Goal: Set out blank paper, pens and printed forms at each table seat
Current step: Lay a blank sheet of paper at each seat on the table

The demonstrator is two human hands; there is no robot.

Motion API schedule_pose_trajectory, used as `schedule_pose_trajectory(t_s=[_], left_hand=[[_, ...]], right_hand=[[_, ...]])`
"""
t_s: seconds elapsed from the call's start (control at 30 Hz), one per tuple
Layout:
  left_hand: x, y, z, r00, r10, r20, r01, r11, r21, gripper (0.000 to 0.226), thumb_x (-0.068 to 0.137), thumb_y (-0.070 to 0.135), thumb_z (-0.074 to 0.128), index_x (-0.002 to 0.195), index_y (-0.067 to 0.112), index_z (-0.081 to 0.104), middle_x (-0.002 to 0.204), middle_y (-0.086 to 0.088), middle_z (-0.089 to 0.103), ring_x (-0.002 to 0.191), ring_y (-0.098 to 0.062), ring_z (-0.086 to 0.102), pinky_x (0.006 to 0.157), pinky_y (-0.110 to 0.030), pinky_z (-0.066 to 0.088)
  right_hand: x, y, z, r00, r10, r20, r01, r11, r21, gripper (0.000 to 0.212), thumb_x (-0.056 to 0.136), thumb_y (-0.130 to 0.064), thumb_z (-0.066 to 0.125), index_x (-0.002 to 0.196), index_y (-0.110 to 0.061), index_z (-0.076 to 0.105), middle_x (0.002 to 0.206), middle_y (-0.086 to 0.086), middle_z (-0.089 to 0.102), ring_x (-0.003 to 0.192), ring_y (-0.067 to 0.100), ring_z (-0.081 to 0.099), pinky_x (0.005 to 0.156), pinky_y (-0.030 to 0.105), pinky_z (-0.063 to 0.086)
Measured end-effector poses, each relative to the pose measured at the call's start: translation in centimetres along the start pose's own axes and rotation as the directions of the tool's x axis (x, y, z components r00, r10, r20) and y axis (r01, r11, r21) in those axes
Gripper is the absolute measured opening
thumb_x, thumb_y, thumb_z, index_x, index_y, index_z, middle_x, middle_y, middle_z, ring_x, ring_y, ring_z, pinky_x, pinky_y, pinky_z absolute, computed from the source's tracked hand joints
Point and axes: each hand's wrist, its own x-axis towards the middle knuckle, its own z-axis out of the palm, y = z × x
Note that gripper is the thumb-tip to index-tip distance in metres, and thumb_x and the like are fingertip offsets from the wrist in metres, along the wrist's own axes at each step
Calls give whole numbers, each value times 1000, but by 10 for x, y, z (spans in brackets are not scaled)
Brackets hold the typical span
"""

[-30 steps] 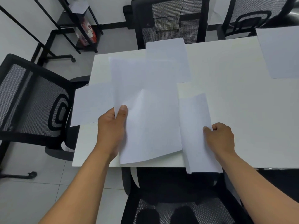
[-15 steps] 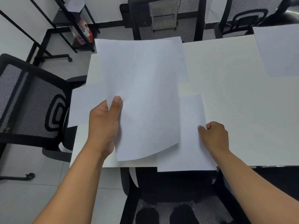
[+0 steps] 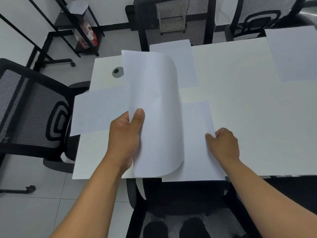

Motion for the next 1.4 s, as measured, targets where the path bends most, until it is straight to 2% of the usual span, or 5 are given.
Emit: schedule_pose_trajectory(t_s=[0.2,0.5,0.9,1.13,1.4], left_hand=[[-4,1,7,1000,-9,9,9,1000,-6,39,109,41,65,103,4,74,105,-12,83,88,-22,78,86,-42,65],[-15,6,16,999,7,43,-7,1000,-1,28,110,39,64,102,19,81,102,0,86,94,-24,83,87,-41,66],[-47,30,27,999,8,44,-8,1000,-17,35,108,43,66,107,10,79,105,-6,85,103,-36,81,98,-55,65],[-73,39,27,1000,14,26,-14,1000,7,39,107,45,65,109,7,78,106,-8,85,104,-37,80,97,-54,65],[-102,58,41,998,51,34,-52,998,30,39,108,44,65,104,8,78,101,-8,85,98,-38,81,91,-52,65]], right_hand=[[-3,-4,3,1000,19,-16,-20,997,-80,45,96,-32,74,124,-3,53,123,10,52,102,35,60,79,42,49],[-12,-24,-13,992,-111,-66,116,991,73,46,101,-38,70,133,-9,55,138,11,49,131,33,44,106,42,42],[-48,-90,-73,839,-268,474,-191,669,718,51,115,-55,40,136,-22,74,125,-4,81,113,17,78,100,38,57],[-59,-83,-116,863,-308,402,-99,676,731,26,101,-24,74,91,-3,62,90,14,69,85,28,63,80,42,51],[-86,-78,-175,898,-360,253,66,679,731,44,91,-33,80,101,3,57,89,14,63,83,27,61,81,46,51]])
